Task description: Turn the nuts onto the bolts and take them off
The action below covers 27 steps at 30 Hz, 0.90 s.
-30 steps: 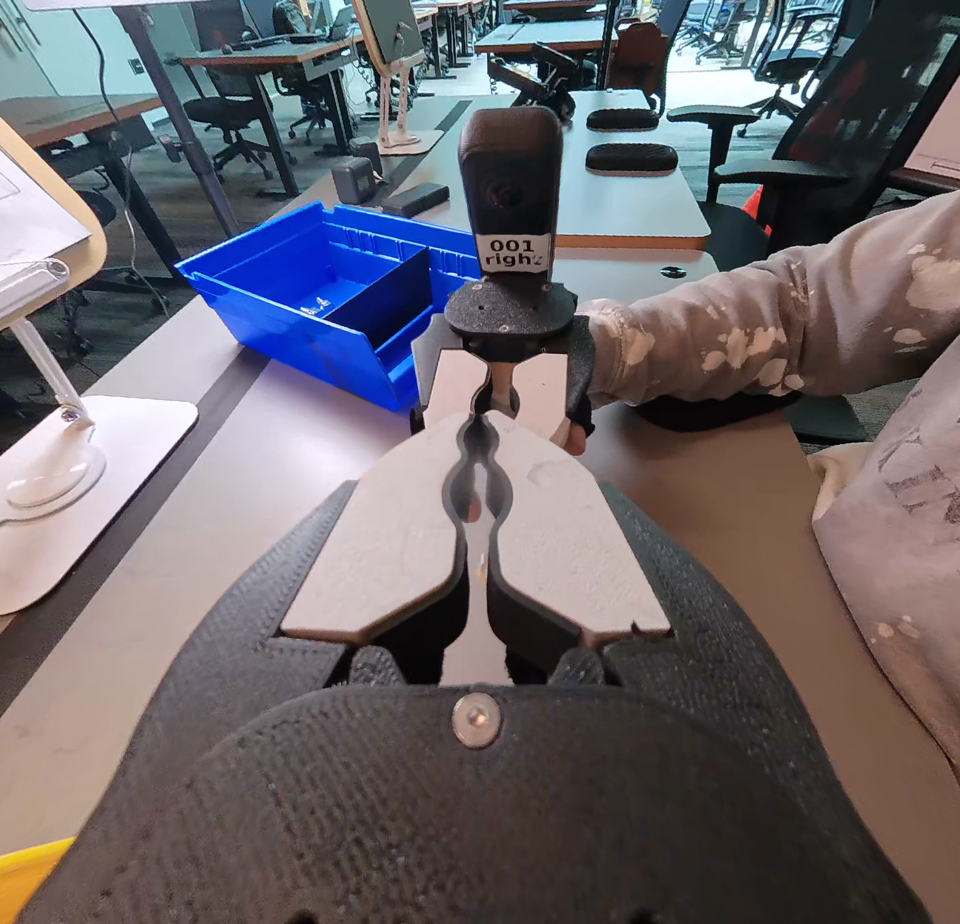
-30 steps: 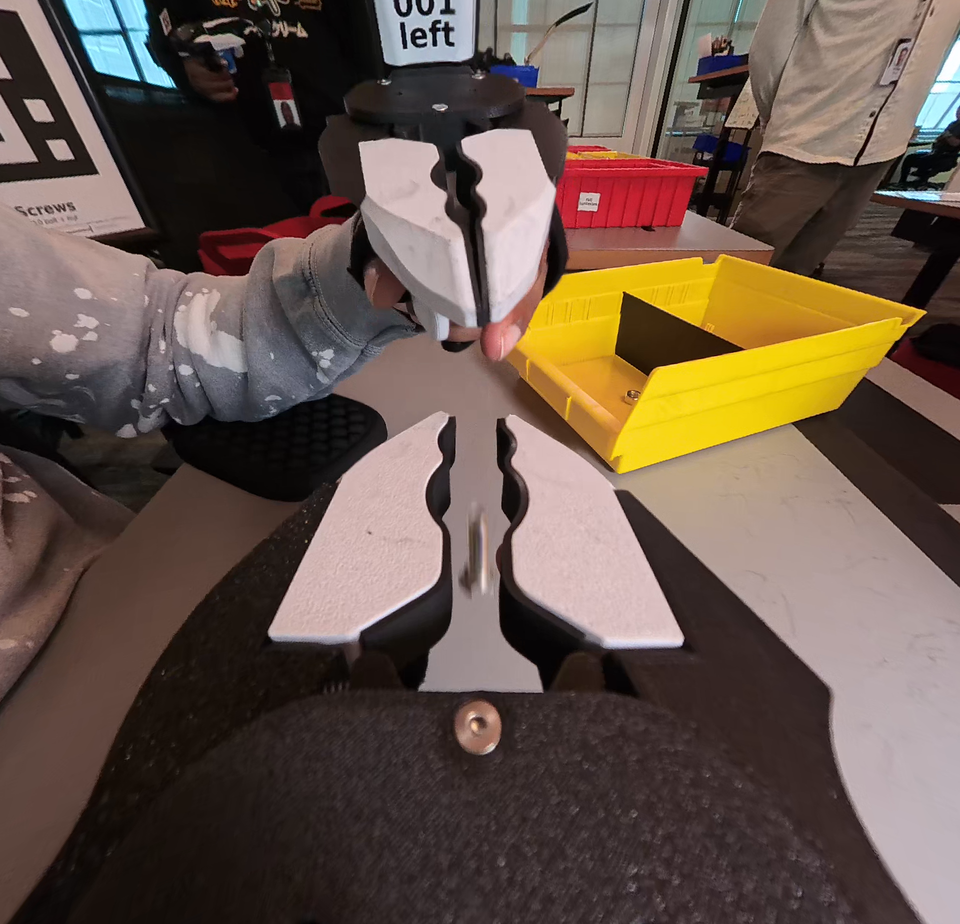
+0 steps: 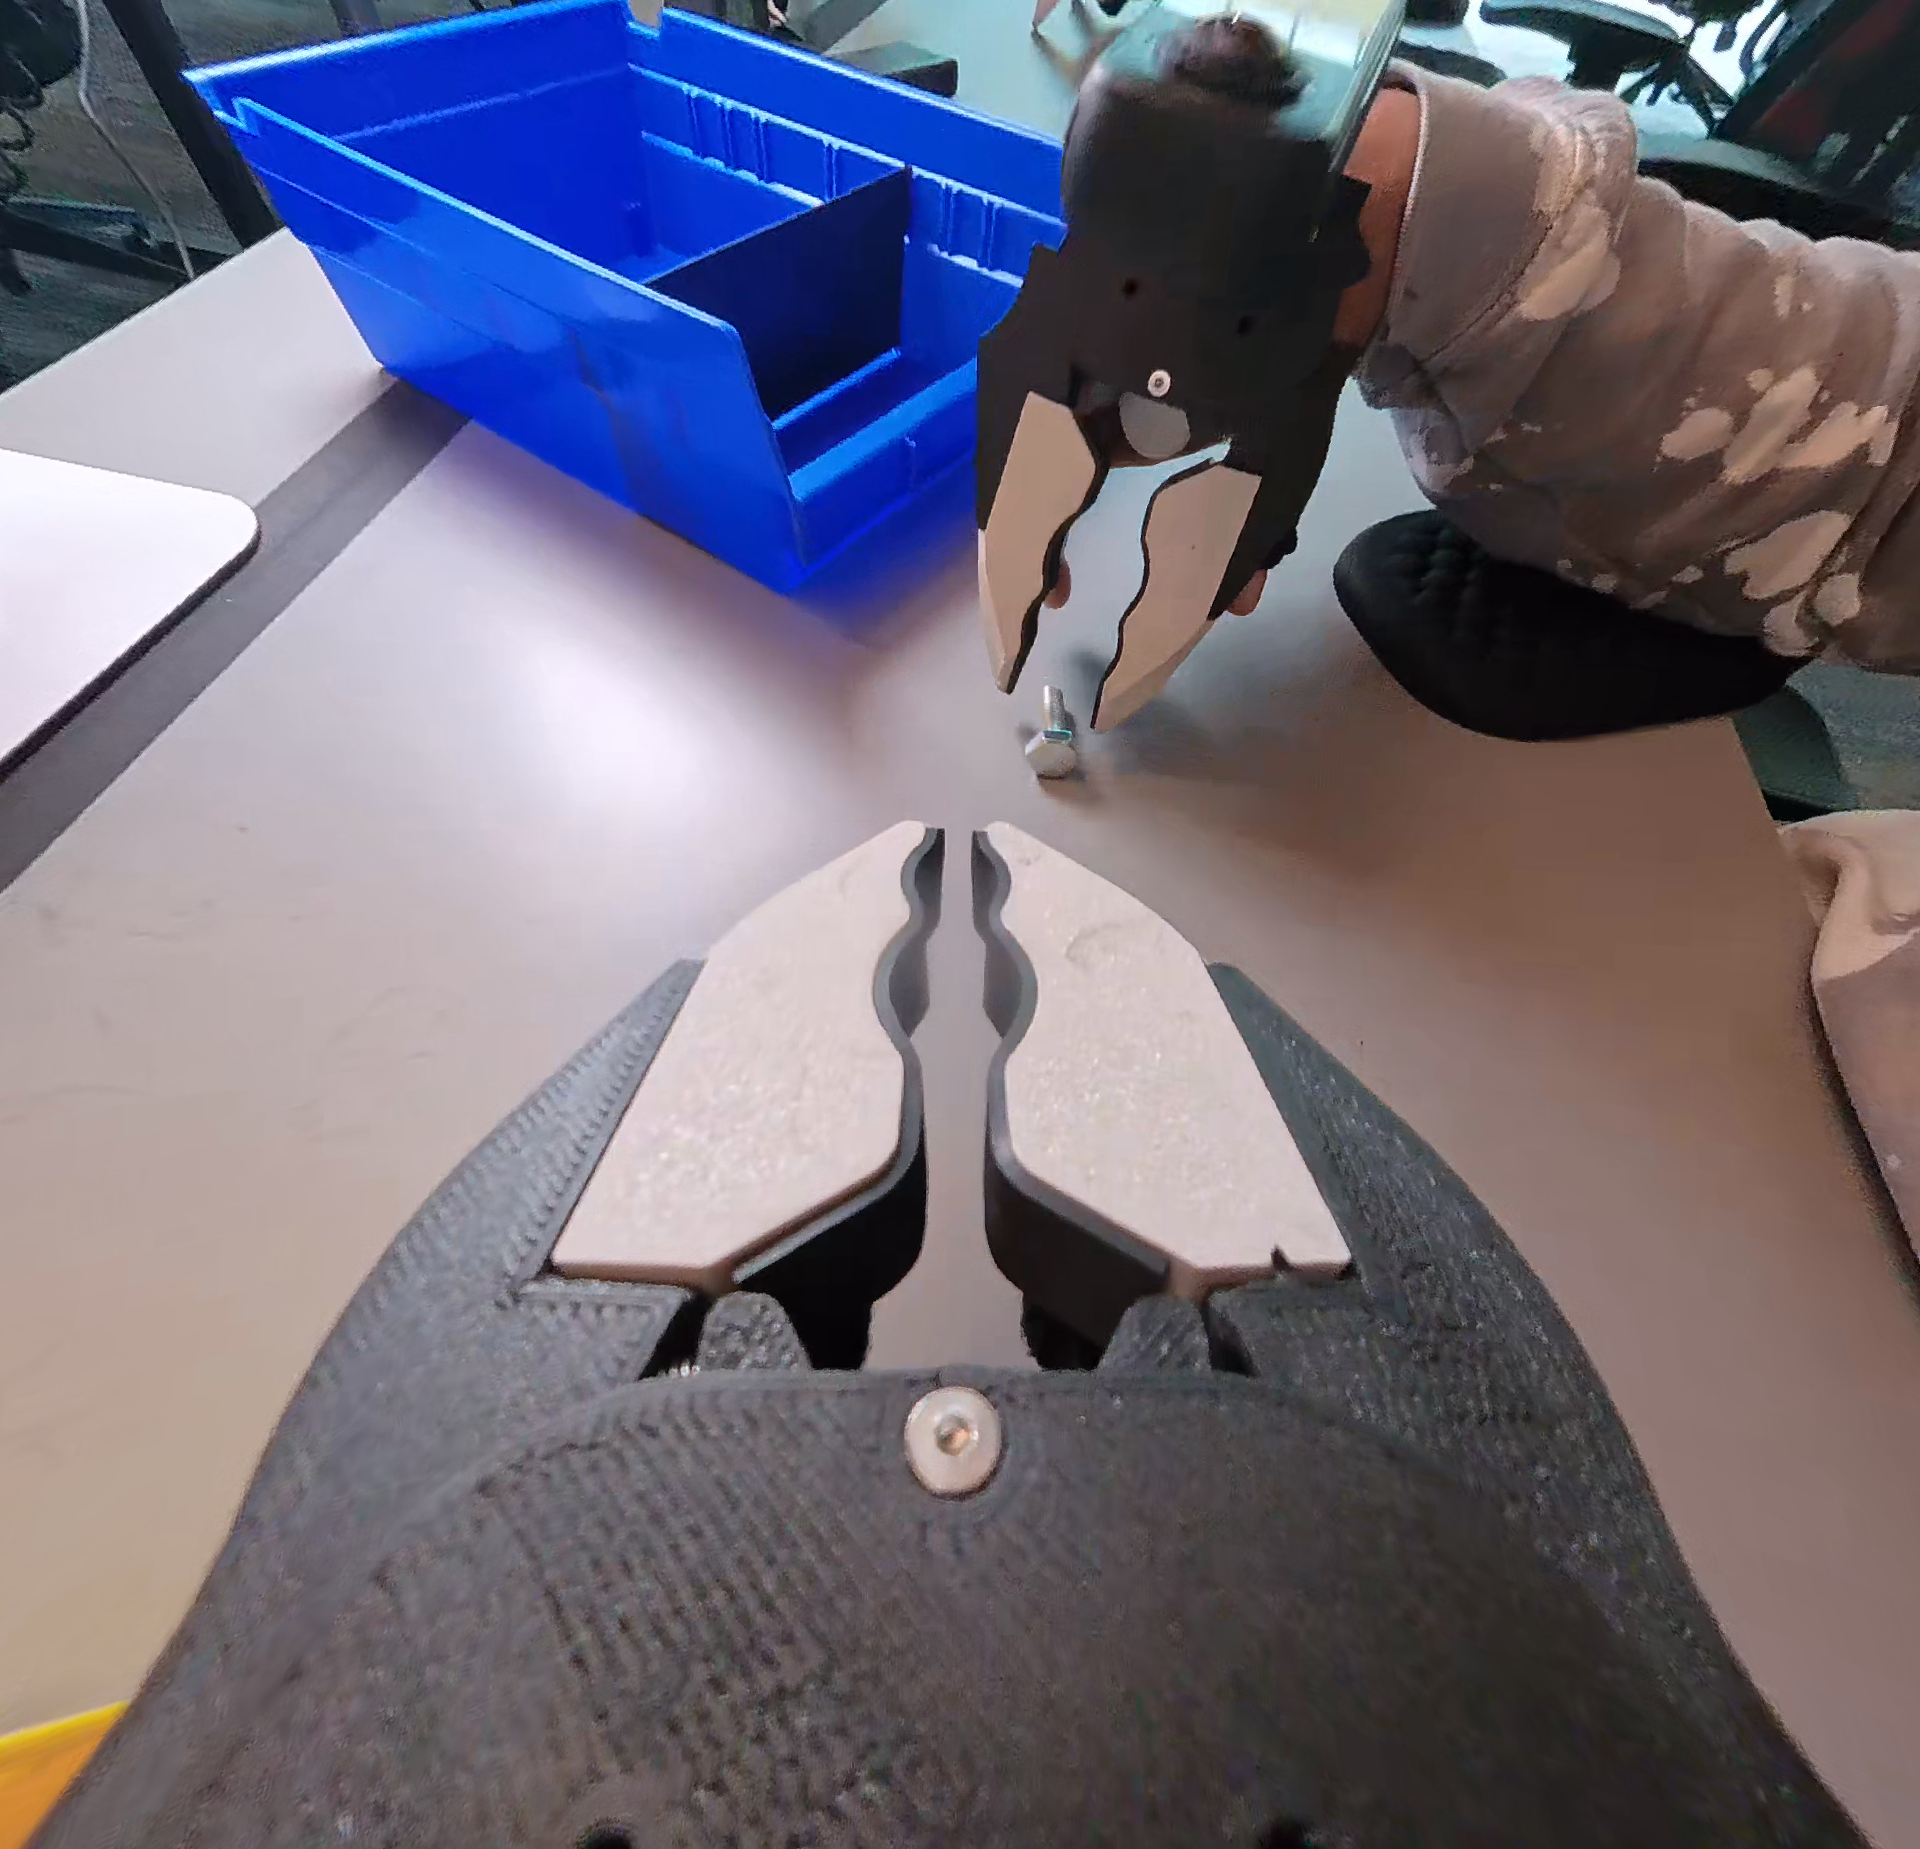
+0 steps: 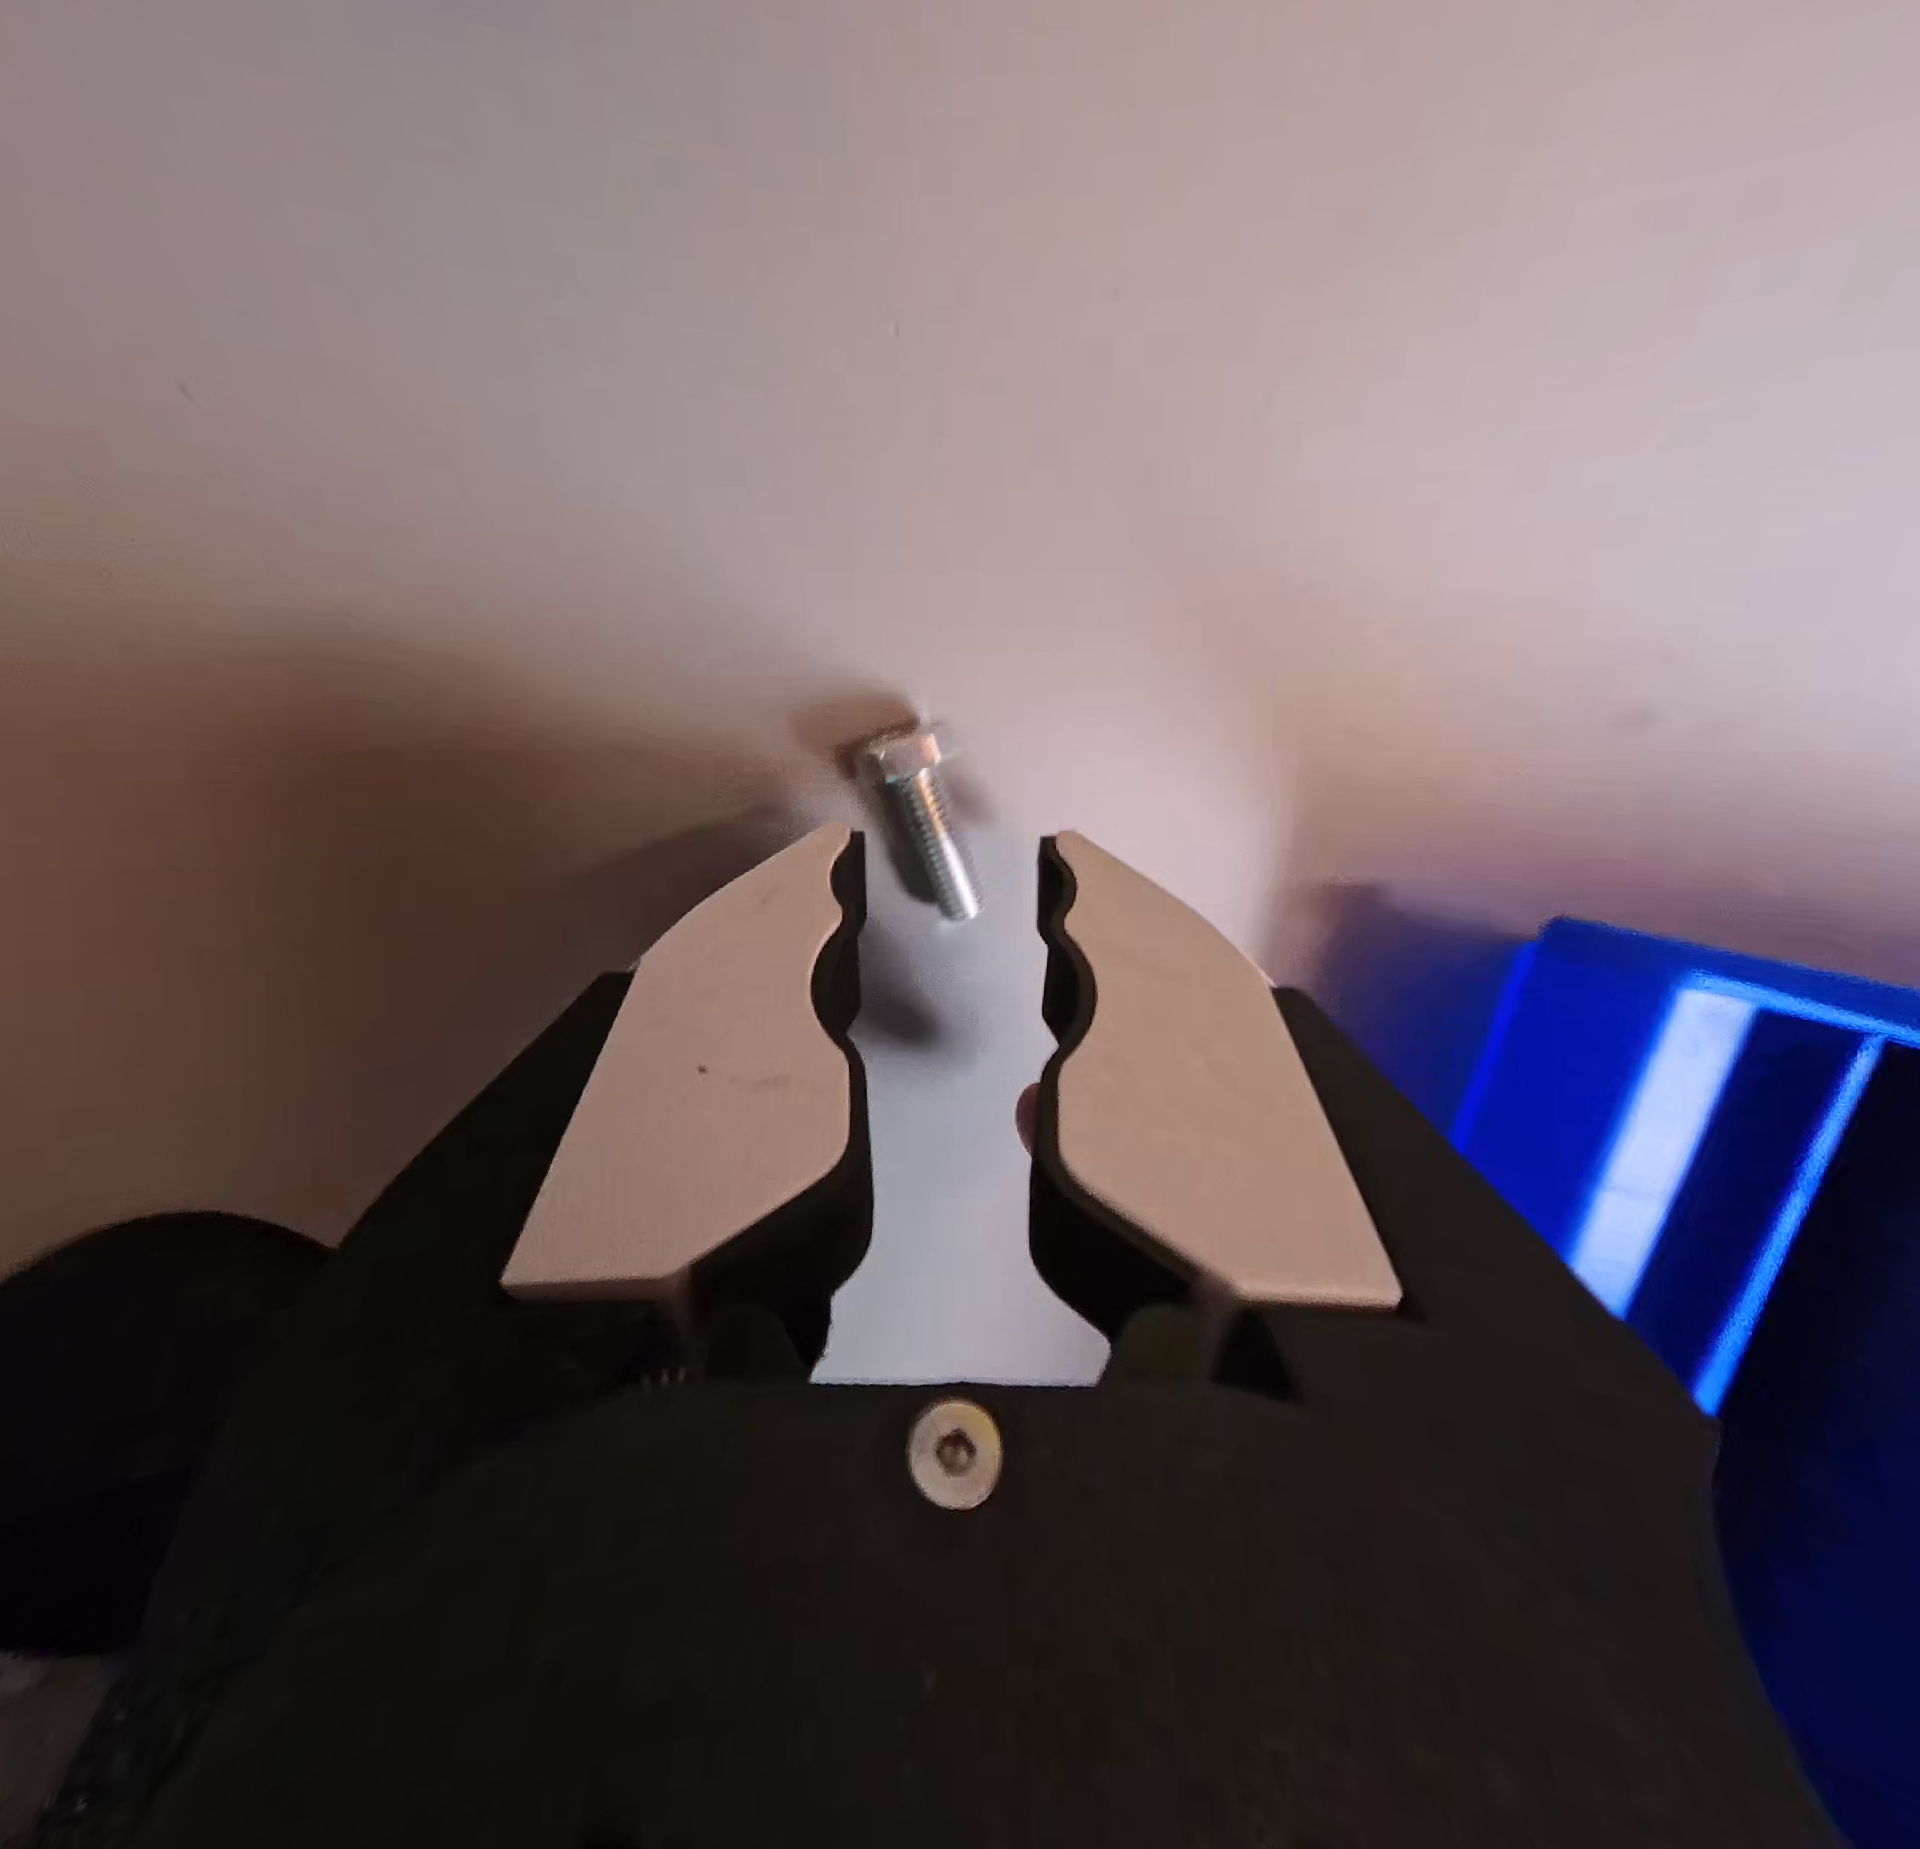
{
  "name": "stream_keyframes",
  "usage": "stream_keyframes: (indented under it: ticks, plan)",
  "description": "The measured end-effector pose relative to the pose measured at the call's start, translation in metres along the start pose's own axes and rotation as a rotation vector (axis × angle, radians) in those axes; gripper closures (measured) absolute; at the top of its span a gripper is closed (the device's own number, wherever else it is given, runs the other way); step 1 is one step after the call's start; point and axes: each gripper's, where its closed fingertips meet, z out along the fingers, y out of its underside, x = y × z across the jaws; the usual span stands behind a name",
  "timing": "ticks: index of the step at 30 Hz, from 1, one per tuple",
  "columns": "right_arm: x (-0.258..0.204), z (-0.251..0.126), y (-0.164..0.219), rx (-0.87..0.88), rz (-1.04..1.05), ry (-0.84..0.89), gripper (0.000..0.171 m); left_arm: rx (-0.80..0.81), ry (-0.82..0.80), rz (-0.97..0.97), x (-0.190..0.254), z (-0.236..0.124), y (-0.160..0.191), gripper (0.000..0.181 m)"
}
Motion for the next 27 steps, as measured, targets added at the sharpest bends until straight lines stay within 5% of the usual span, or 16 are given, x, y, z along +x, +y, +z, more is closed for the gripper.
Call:
stream_keyframes:
  ticks: [1,3,14,27]
  plan:
    - [-0.002,0.004,0.006,-0.032,0.004,-0.011,0.145,-0.008,0.004,0.003,0.002,0.002,0.002,0.176]
    - [-0.003,0.007,0.009,-0.046,0.000,-0.019,0.161,-0.018,0.017,0.005,0.007,0.007,0.004,0.175]
    - [-0.038,-0.008,-0.068,0.180,-0.209,-0.014,0.162,-0.199,0.128,0.073,0.044,0.049,0.036,0.151]
    - [-0.059,-0.021,-0.087,0.303,-0.220,-0.133,0.162,-0.210,0.199,0.158,0.064,0.055,0.038,0.171]
